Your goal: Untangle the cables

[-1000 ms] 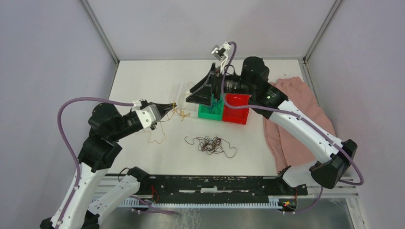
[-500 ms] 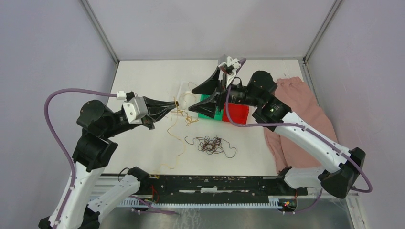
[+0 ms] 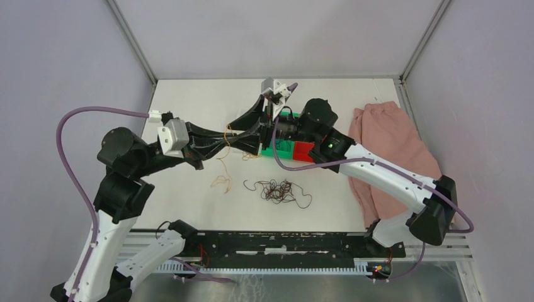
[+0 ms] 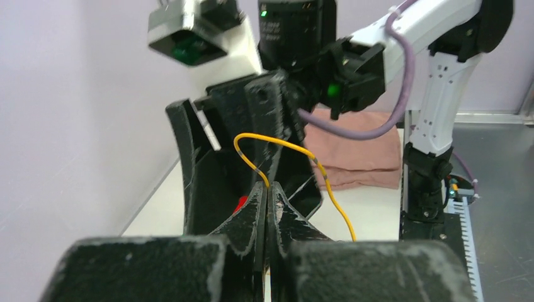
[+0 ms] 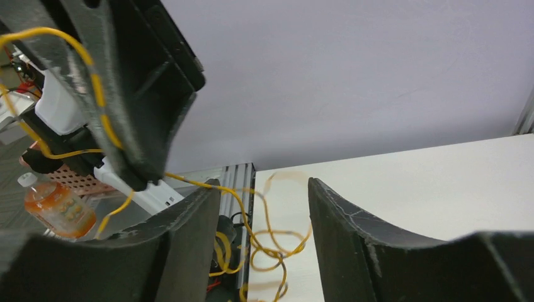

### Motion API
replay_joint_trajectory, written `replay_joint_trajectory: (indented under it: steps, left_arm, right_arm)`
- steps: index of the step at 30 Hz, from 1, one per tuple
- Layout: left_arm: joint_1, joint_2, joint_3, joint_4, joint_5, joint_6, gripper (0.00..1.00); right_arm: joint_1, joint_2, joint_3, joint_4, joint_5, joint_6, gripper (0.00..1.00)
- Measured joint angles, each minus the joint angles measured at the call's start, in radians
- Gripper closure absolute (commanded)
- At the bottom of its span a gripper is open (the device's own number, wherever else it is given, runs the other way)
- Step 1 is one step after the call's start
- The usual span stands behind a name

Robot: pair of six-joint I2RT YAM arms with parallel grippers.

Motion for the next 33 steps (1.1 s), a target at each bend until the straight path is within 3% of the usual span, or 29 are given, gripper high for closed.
replay_joint_trajectory:
  steps: [7, 23, 33]
  left_arm:
    - [0.000, 0.025, 0.064, -0.003, 0.051, -0.056, 0.97]
    - [0.000, 0.069, 0.174, -0.004, 0.096, -0.112, 0.97]
    - [0.000, 0.145, 0.370, -0.017, 0.084, -0.112, 0.97]
  right_arm:
    - [0.006, 0.066, -0.001, 0.080, 0.030, 0.068, 0.59]
    - [0.018, 0.072, -0.157, 0.138, 0.087, 0.151, 0.67]
    - [0.027, 0.080, -0.267, 0.130, 0.126, 0.155, 0.69]
